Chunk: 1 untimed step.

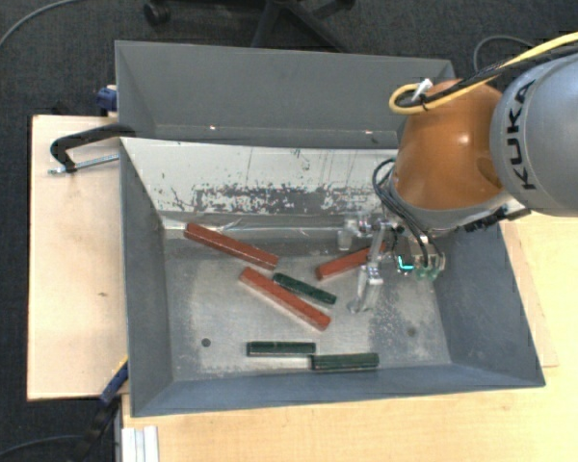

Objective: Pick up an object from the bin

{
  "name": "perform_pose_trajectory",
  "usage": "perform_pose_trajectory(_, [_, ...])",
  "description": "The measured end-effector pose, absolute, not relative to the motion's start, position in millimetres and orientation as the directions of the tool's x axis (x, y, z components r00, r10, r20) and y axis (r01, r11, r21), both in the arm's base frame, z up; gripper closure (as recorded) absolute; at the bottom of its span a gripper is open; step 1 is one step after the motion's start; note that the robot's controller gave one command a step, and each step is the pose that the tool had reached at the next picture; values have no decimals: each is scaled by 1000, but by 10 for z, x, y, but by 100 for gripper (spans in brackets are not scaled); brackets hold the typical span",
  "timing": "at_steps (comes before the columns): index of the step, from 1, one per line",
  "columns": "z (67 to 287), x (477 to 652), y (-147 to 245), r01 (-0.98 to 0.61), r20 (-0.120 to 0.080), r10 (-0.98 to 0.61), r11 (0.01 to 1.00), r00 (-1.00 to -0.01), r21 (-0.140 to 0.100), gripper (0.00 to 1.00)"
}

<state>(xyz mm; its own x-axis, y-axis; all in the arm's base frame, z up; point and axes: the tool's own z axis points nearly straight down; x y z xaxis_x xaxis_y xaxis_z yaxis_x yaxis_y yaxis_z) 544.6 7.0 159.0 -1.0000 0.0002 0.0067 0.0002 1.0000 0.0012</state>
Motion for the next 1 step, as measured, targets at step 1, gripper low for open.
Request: perform_pose_trajectory(1, [1628,5458,70,0,0,0,1000,-1000,1,0])
